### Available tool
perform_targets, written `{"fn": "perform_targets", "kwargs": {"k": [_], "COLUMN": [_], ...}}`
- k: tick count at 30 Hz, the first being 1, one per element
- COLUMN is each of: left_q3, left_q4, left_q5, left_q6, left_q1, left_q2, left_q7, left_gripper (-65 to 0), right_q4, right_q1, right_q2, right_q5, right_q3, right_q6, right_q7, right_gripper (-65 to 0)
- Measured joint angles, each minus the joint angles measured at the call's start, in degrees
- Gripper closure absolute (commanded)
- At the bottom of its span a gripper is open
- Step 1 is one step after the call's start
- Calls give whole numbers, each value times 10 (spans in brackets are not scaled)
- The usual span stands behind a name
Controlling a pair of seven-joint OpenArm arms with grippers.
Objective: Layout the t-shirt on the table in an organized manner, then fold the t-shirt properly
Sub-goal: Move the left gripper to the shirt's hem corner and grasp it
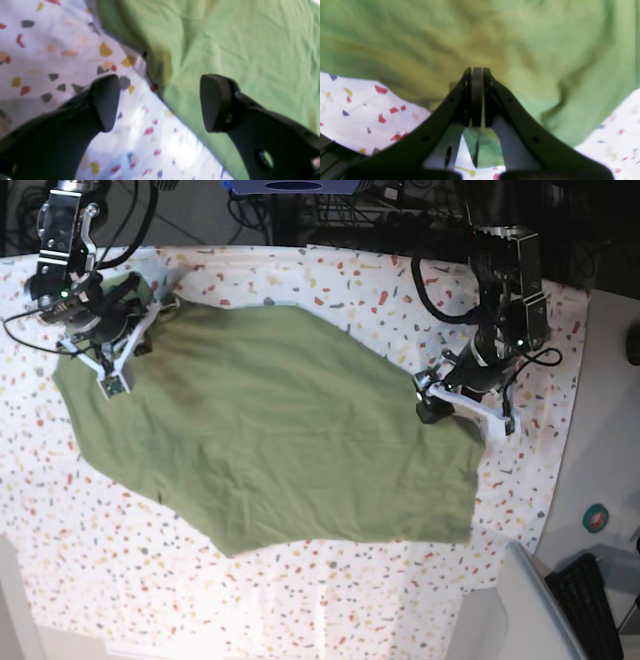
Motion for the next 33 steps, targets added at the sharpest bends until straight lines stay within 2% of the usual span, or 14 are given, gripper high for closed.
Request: {"fn": "perform_targets", "kwargs": {"k": [1, 3, 6, 9, 11, 13, 15, 18, 22, 25, 29, 33], "left_q3": [2, 2, 2, 3, 3, 6, 43, 121, 210, 248, 308, 353], "left_q4": [-14, -42, -52, -15, 30, 73, 113, 161, 167, 145, 48, -82], "left_q5": [-1, -2, 1, 0, -4, 8, 54, 112, 150, 164, 166, 163], "left_q6": [-5, -4, 1, 14, 63, 130, 169, 201, 203, 205, 206, 202], "left_q1": [-9, -23, -24, -12, 6, 19, 27, 10, -43, -88, -170, -244], "left_q2": [1, 2, 1, 0, 0, -3, -22, -31, -19, -24, -26, 11], "left_q7": [0, 0, 0, 5, 7, 15, 45, 90, 134, 164, 163, 163], "left_gripper": [-392, -272, -7, 0, 0, 0, 0, 0, 0, 0, 0, 0], "right_q4": [-5, -11, -12, -12, -12, -12, -12, -18, -38, -65, -87, -98], "right_q1": [0, 0, 0, 0, 0, 1, 5, 19, 40, 52, 58, 62], "right_q2": [0, 0, 0, 0, 1, 2, 2, 1, 3, 5, 3, 3], "right_q5": [0, -2, -2, -2, -2, -2, -2, -2, 1, -2, -1, -2], "right_q3": [0, 0, 0, 0, 0, 0, 0, 0, 0, 0, 0, 0], "right_q6": [0, 0, 0, 0, 0, 0, 0, 0, 0, 0, 0, -1], "right_q7": [-1, 0, 0, 1, 1, 2, -1, 2, -1, 0, 0, 1], "right_gripper": [0, 0, 0, 0, 0, 0, 0, 0, 0, 0, 0, 0]}}
